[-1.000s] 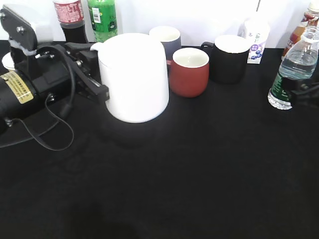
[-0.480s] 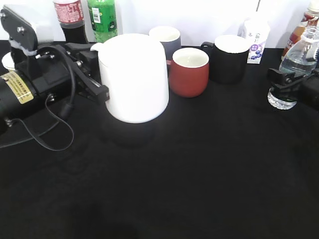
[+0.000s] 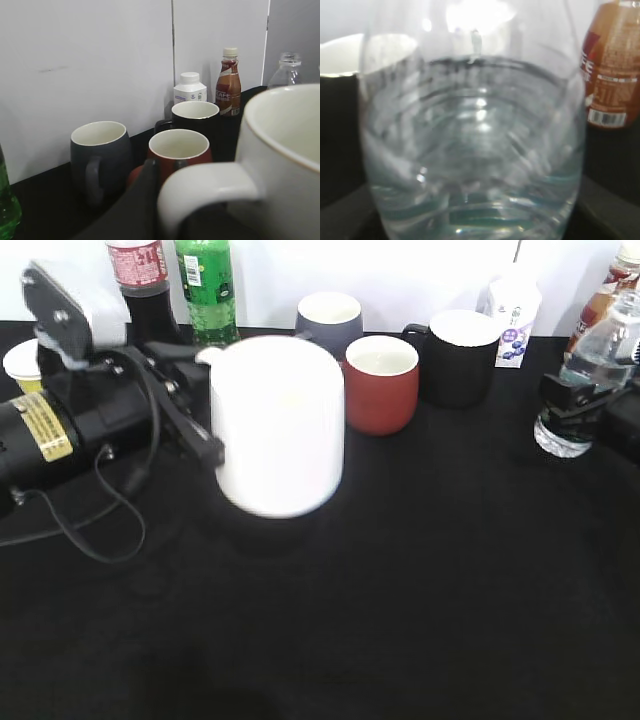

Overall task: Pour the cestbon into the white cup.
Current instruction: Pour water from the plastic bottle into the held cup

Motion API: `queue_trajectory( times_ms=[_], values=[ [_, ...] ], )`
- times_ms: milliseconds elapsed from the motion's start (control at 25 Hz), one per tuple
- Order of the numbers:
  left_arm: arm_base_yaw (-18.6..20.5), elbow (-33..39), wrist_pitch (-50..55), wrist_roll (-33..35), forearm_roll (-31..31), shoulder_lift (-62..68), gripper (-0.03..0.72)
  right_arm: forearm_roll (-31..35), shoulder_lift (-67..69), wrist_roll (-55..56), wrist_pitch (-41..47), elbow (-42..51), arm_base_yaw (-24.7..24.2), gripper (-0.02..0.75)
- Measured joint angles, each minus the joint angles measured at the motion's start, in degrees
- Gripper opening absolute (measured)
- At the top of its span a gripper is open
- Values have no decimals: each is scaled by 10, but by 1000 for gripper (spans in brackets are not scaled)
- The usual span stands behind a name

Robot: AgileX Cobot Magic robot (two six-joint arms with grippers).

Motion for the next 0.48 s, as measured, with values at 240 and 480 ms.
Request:
queue_trajectory(
  times_ms=[240,480],
  values=[
    [-69,-17,8,-1,32,12,50,-273,-161,0,16,0,2,486],
    [-154,-114,42,-17,31,66,50,-323,-352,-54,134,1,110,486]
  ],
)
